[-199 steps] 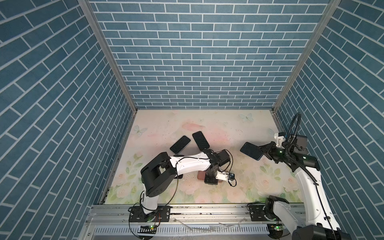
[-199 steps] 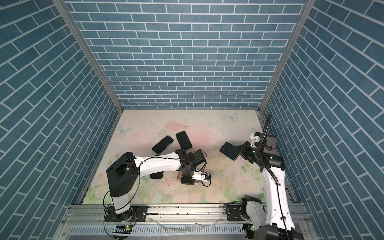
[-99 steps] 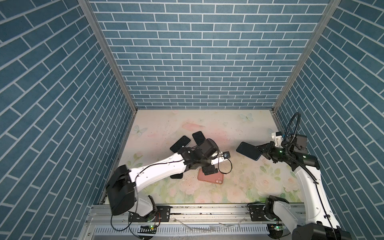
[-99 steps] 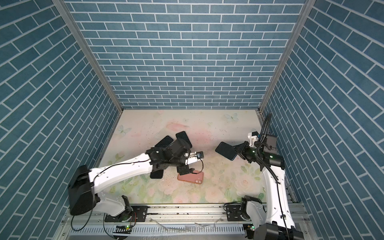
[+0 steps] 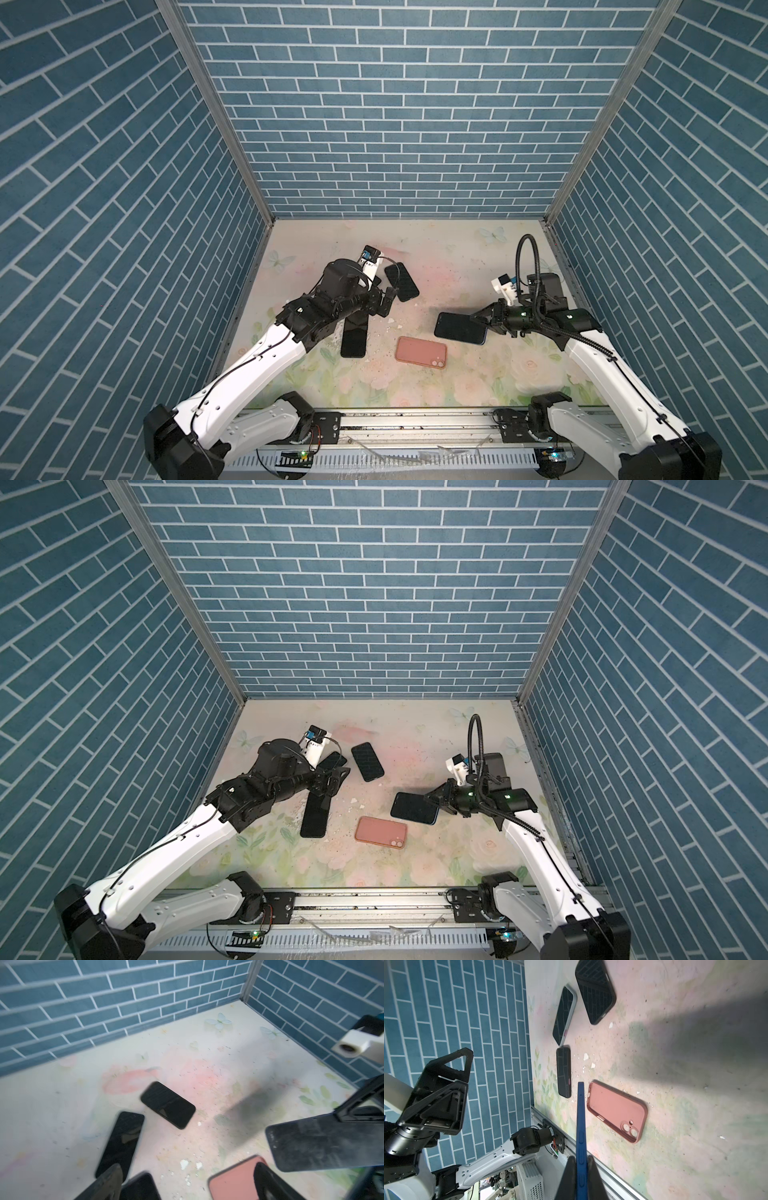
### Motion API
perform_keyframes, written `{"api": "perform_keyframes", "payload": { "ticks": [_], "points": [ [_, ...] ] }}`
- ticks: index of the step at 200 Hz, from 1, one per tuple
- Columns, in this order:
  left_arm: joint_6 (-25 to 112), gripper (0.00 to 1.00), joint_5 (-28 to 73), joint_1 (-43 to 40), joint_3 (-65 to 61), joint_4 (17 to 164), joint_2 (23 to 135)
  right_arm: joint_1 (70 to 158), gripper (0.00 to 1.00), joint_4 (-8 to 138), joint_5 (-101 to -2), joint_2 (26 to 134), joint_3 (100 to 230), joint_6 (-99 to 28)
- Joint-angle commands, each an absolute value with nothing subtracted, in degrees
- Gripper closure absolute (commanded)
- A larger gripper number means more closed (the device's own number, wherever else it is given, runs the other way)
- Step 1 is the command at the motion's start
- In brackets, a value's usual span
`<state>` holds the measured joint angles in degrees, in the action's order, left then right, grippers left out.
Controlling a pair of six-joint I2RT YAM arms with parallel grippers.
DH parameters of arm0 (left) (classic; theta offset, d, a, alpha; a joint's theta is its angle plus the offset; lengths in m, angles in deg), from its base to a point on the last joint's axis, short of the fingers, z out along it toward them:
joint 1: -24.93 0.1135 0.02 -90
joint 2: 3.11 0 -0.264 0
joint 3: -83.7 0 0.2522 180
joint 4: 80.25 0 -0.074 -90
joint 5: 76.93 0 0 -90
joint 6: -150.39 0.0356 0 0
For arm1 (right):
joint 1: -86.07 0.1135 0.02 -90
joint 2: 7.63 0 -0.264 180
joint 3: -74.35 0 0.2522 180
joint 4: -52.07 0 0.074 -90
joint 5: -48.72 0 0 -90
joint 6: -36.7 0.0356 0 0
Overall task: Put the phone into the phone case
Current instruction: 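Bring the pink case and blue-edged phone together between both grippers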
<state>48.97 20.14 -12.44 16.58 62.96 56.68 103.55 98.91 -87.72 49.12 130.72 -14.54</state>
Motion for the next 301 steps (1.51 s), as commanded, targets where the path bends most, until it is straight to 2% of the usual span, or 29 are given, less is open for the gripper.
{"api": "perform_keyframes", "payload": {
  "ticks": [1, 45, 97, 140, 210, 301],
  "points": [
    [38.39, 0.00, 35.57, -12.08, 22.43, 65.84, 58.82, 107.78, 1.00, 92.12, -86.92, 50.93, 130.09, -11.90],
    [26.30, 0.01, 41.88, -11.99, 30.96, 76.04, 65.08, 115.54, 1.00, 80.00, -86.11, 60.87, 128.98, -7.98],
    [16.85, 0.00, 47.02, -11.99, 37.62, 88.50, 71.14, 118.68, 1.00, 73.18, -85.66, 70.44, 130.17, -6.72],
    [14.82, 0.00, 47.80, -12.10, 39.80, 92.85, 75.09, 120.04, 1.00, 71.98, -85.75, 74.83, 130.15, -6.73],
    [14.01, 0.01, 46.82, -12.10, 42.46, 94.65, 78.75, 121.93, 1.00, 69.74, -85.06, 75.64, 127.14, -4.48],
    [12.53, 0.00, 46.47, -14.44, 43.47, 95.43, 80.64, 121.93, 1.00, 72.91, -78.13, 82.62, 123.34, -6.63]
  ]
}}
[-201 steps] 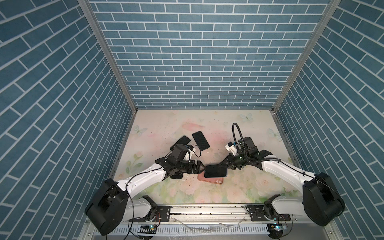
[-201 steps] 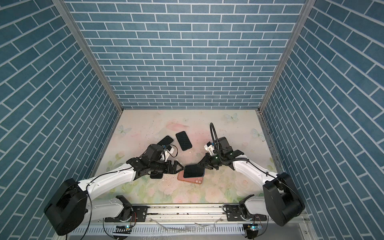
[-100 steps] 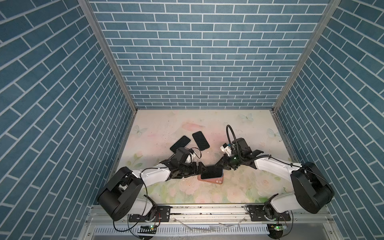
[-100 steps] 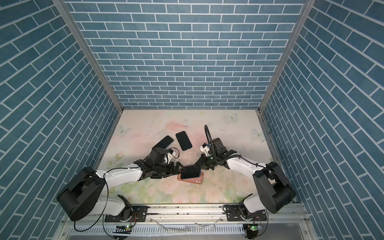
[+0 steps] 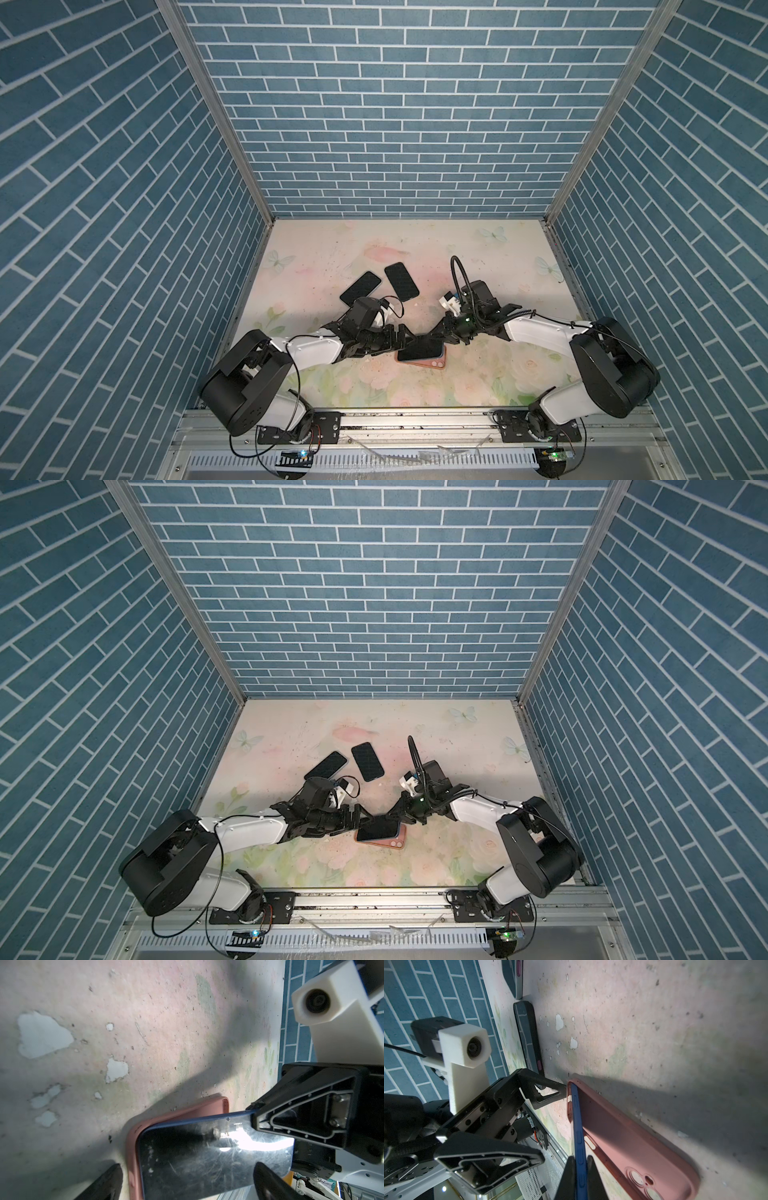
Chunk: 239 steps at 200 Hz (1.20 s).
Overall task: Put the phone into the phone case
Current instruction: 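Press the blue-edged phone into the pink case with the right gripper while left holds case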
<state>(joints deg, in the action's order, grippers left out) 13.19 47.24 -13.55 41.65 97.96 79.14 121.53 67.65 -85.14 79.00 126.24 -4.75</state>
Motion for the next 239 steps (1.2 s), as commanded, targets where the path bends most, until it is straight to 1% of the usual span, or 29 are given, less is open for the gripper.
{"api": "perform_keyframes", "payload": {
  "ticks": [1, 66, 118, 197, 239],
  "points": [
    [12.56, 0.01, 46.47, -14.49, 43.48, 95.45, 80.64, 121.93, 1.00, 72.97, -77.99, 82.72, 123.35, -6.72],
    [11.28, 0.00, 45.50, -16.02, 43.92, 95.09, 79.95, 122.02, 0.98, 74.79, -69.93, 85.75, 120.19, -10.34],
    [10.25, 0.00, 44.62, -16.55, 43.93, 94.96, 79.51, 122.36, 0.85, 75.06, -66.45, 84.43, 118.51, -12.06],
    [9.55, 0.00, 43.16, -16.82, 44.98, 94.14, 77.14, 122.63, 0.74, 75.79, -64.36, 81.77, 119.85, -12.70],
    [9.50, 0.00, 42.96, -16.84, 45.54, 94.48, 76.85, 122.73, 0.65, 77.42, -62.30, 77.48, 121.20, -12.96]
  ]
}}
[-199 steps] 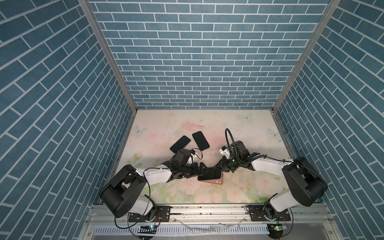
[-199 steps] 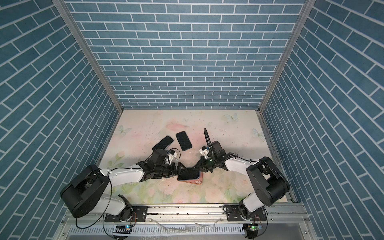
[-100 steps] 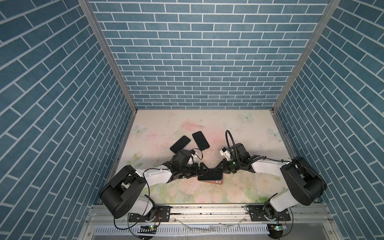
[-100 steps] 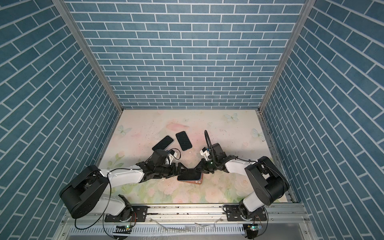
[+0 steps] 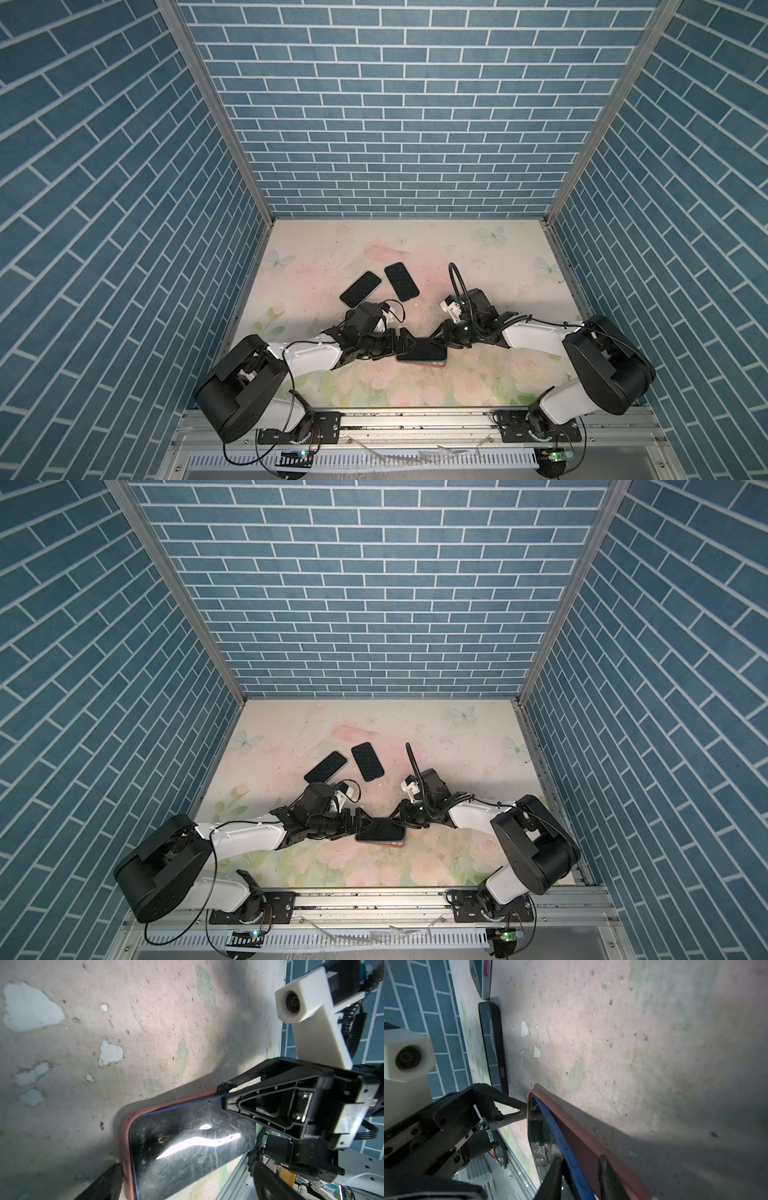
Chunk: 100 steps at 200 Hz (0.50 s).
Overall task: Put the phone into the phone case
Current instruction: 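Press the blue-edged phone into the pink case with the right gripper while left holds case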
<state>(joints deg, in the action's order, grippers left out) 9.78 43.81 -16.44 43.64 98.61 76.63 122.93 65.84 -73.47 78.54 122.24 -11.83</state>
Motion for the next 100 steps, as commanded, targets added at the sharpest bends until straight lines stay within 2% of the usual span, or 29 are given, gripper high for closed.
{"api": "perform_keyframes", "payload": {
  "ticks": [1, 45, 100],
  "points": [
    [9.46, 0.01, 42.91, -16.83, 45.57, 94.54, 76.81, 122.77, 0.64, 77.42, -62.29, 77.33, 121.22, -13.00],
    [8.45, 0.00, 42.46, -16.83, 46.79, 97.13, 76.81, 122.97, 0.59, 80.67, -59.97, 72.91, 123.03, -13.82],
    [7.31, 0.00, 42.42, -16.86, 48.16, 100.27, 77.42, 124.52, 0.58, 83.70, -58.22, 74.90, 125.08, -15.02]
  ]
}}
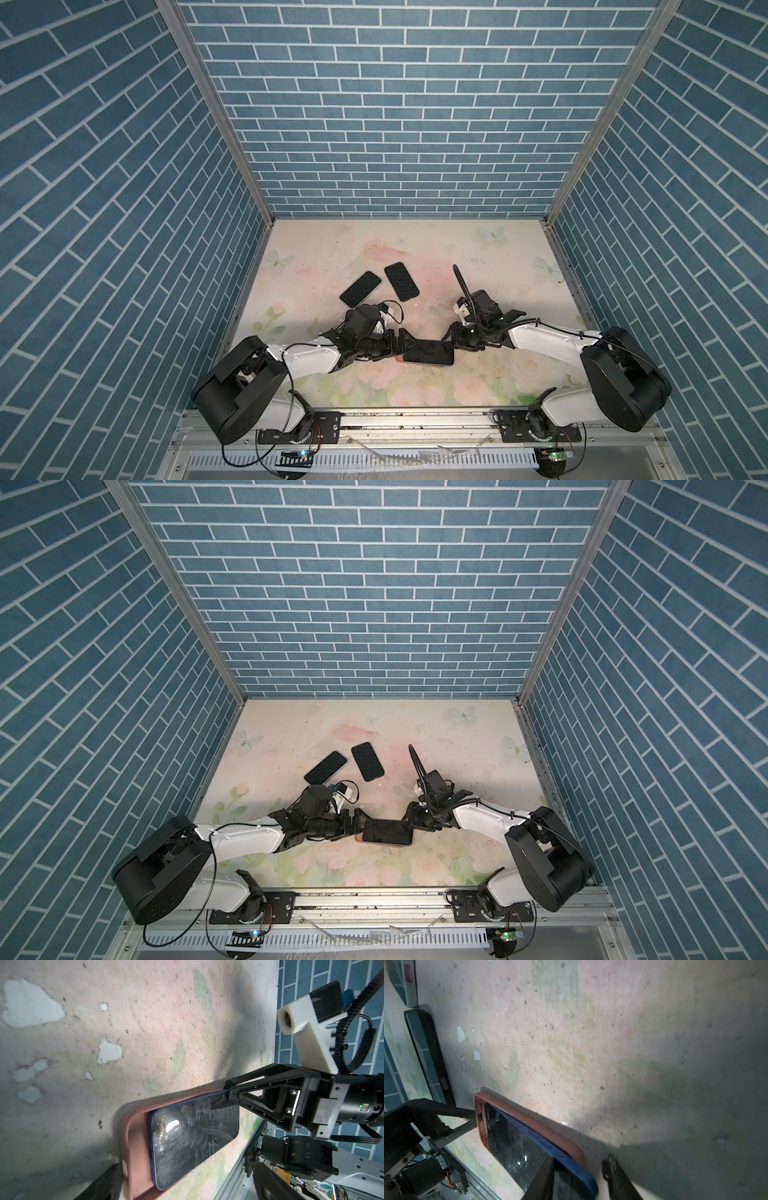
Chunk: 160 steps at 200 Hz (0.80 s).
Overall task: Put the phone into the phone case
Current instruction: 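Press the blue-edged phone into the pink case with the right gripper while left holds case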
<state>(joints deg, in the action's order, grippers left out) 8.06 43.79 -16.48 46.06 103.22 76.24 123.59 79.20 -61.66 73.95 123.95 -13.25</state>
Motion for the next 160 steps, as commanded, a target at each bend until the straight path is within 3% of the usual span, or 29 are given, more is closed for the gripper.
{"api": "perform_keyframes", "payload": {
  "ticks": [1, 41, 74, 95, 121, 160],
  "points": [
    [7.31, 0.00, 42.38, -16.89, 48.15, 100.29, 77.40, 124.54, 0.58, 83.77, -58.14, 74.90, 125.14, -15.00],
    [7.30, 0.00, 42.42, -16.90, 48.26, 100.37, 77.44, 125.88, 0.57, 85.94, -55.85, 71.63, 124.90, -14.28],
    [7.39, 0.02, 42.88, -16.92, 48.13, 100.42, 78.14, 126.24, 0.46, 88.27, -54.56, 67.11, 124.15, -14.21],
    [7.33, 0.04, 42.95, -16.92, 48.16, 100.65, 78.36, 126.34, 0.44, 89.01, -54.53, 65.11, 123.22, -13.80],
    [7.21, 0.07, 42.90, -17.08, 48.19, 100.67, 78.23, 126.50, 0.44, 88.67, -55.38, 65.18, 122.25, -13.23],
    [7.11, 0.10, 42.85, -17.26, 48.14, 100.63, 78.17, 128.73, 0.55, 86.79, -56.14, 67.22, 121.85, -11.76]
  ]
}}
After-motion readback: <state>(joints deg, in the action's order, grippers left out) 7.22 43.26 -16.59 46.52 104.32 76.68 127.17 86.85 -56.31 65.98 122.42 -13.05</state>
